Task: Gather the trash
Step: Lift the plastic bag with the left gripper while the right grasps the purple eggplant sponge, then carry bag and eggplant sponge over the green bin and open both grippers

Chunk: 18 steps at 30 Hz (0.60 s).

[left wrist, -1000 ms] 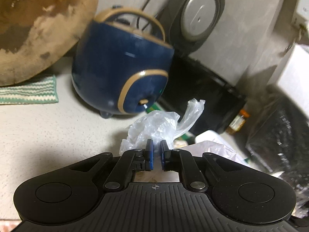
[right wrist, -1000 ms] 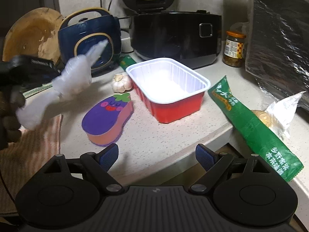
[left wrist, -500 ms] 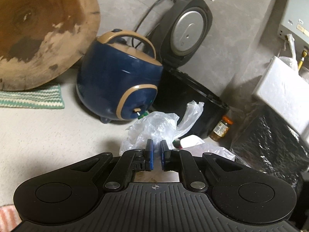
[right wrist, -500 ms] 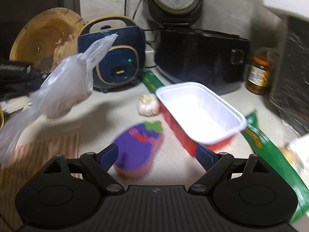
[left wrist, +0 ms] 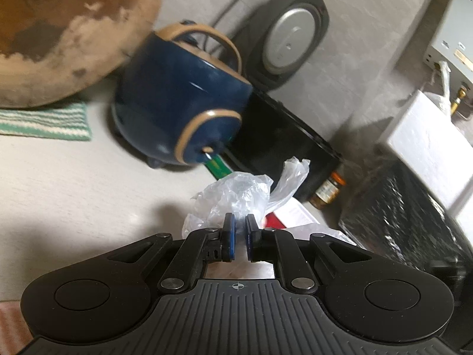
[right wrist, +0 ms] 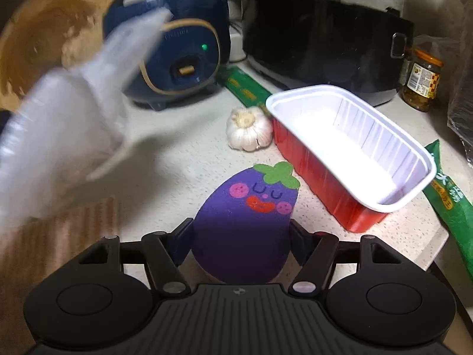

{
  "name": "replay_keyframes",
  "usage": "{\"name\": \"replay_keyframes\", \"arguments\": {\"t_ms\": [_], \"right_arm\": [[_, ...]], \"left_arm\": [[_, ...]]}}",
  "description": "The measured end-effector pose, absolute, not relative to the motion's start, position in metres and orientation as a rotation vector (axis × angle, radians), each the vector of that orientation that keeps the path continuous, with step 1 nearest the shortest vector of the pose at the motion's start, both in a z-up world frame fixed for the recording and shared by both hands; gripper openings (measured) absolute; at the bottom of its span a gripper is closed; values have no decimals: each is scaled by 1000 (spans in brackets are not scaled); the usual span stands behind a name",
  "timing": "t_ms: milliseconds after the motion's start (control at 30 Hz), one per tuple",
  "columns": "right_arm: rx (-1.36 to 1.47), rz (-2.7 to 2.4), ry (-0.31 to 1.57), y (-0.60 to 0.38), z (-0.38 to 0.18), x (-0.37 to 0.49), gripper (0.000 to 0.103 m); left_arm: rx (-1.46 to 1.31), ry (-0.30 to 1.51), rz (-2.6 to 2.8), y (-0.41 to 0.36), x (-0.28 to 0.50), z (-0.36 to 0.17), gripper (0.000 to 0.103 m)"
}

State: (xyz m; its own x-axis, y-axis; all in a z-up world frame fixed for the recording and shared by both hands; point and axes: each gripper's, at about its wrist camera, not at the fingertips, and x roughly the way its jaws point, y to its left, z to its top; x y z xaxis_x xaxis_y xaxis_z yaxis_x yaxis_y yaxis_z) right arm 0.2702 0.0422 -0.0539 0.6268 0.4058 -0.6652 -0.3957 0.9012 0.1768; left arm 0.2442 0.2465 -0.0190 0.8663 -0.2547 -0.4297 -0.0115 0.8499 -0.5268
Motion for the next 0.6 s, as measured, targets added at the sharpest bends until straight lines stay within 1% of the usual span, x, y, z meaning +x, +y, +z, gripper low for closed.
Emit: {"name": "replay_keyframes", "arguments": {"t_ms": [167, 300, 467, 600], "right_arm": [[94, 445, 718, 7, -32, 235, 66], [128, 343, 702, -34, -27, 201, 66], [177, 138, 733, -99, -45, 156, 66], [210, 19, 755, -150, -66, 130, 66]], "left_arm": [[-560, 571, -227, 231, 258, -29, 11], [-530, 608, -348, 203, 264, -31, 11], [-500, 621, -452, 158, 253, -23, 11], [-496, 650, -506, 117, 229, -16, 11]]}}
